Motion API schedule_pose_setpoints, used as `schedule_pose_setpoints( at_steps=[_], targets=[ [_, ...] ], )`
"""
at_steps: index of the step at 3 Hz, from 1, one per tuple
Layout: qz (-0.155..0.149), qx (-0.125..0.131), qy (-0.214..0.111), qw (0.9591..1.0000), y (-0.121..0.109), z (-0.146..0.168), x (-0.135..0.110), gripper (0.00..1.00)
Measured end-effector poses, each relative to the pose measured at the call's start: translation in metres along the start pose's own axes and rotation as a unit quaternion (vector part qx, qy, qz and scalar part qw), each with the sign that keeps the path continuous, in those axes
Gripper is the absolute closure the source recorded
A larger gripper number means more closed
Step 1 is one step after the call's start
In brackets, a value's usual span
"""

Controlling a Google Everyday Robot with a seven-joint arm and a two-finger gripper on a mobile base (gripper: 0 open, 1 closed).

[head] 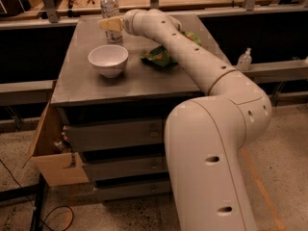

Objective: Knock blue plastic bottle over

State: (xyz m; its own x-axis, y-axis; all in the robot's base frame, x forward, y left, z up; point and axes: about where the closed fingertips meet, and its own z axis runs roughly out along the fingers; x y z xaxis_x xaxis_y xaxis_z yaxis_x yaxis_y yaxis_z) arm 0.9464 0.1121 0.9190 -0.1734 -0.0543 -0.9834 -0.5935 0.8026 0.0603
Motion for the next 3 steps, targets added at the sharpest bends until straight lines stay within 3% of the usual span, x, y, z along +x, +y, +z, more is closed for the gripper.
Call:
schedule_pose_setpoints(
  at_steps=[2, 3],
  targets=[
    [-0.036, -0.022, -0.025, 0.9988, -0.005, 0.022, -0.019, 0.0],
    [-0.038, -0.033, -0.032, 0.9982, 0.0, 0.032, -0.023, 0.0]
  ],
)
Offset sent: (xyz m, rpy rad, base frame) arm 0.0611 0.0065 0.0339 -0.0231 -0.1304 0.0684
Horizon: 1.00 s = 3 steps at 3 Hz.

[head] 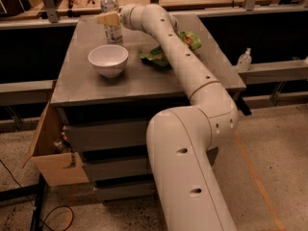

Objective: Knock blue plastic bottle over

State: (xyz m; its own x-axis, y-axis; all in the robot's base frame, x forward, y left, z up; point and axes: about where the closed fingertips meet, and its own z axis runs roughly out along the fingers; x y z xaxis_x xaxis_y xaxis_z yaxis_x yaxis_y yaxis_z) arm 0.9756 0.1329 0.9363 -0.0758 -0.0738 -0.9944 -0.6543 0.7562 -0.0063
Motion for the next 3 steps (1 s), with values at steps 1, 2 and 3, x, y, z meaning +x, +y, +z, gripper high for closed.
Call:
schedule_pose_setpoints(
  at_steps=[1, 2, 3],
  targets=[
    [0.005, -0.02, -0.01, 0.9997, 0.0154, 0.0147, -0.0015, 0.16],
    [0.01, -0.026, -0.016, 0.9995, 0.0196, 0.0205, -0.0026, 0.39],
    [0.02, -0.021, -0.009, 0.9995, 0.0154, 0.0186, -0.0043, 0.62]
  ],
)
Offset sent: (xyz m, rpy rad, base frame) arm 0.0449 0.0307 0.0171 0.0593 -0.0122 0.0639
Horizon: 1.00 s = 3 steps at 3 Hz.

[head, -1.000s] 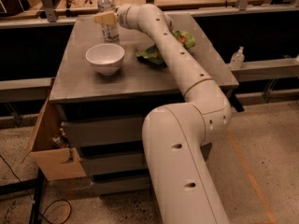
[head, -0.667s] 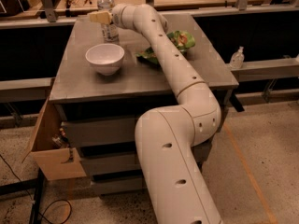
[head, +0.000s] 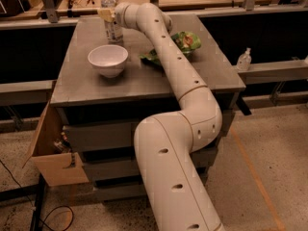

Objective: Knock blue plastic bottle over

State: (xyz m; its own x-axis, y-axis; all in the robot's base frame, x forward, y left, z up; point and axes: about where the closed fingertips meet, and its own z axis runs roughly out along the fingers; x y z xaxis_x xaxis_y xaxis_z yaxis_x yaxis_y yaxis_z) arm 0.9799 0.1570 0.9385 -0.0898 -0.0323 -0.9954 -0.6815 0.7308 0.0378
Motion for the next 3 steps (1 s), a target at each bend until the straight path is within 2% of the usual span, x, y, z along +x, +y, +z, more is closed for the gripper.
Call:
schedule_pose_setpoints(
  at_steps=[1, 2, 3],
  targets=[
    [-0.002, 0.034, 0.013, 0.9994, -0.024, -0.021, -0.016, 0.86],
    [-0.014, 0.054, 0.052, 0.9971, -0.042, -0.061, -0.038, 1.0],
    [-0.031, 0.027, 0.105, 0.9936, -0.03, -0.086, -0.035, 1.0]
  ],
)
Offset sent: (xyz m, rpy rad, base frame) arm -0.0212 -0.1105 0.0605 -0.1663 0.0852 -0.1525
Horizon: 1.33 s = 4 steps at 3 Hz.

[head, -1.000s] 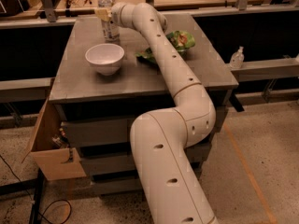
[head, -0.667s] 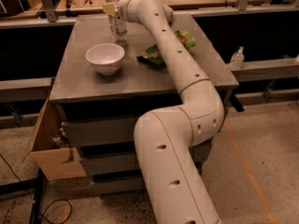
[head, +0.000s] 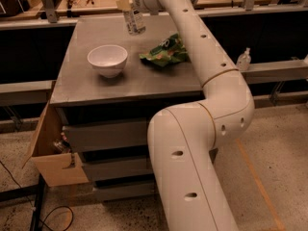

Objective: Knock blue plastic bottle over

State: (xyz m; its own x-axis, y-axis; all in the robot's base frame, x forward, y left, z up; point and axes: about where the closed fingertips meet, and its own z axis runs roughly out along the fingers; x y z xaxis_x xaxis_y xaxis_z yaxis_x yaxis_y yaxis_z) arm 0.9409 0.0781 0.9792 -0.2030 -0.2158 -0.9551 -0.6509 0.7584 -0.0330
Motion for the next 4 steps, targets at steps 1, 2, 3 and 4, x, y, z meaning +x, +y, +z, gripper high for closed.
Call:
schedule_pose_setpoints(
  at_steps=[1, 2, 3, 4],
  targets=[
    [-0.019, -0.041, 0.057, 0.9973, 0.022, -0.022, 0.013, 1.0],
    [-0.046, -0.096, 0.13, 0.9858, 0.053, -0.046, 0.034, 1.0],
    [-0.078, -0.129, 0.178, 0.9724, 0.069, -0.063, 0.051, 1.0],
    [-0.124, -0.173, 0.224, 0.9512, 0.088, -0.073, 0.076, 1.0]
  ],
)
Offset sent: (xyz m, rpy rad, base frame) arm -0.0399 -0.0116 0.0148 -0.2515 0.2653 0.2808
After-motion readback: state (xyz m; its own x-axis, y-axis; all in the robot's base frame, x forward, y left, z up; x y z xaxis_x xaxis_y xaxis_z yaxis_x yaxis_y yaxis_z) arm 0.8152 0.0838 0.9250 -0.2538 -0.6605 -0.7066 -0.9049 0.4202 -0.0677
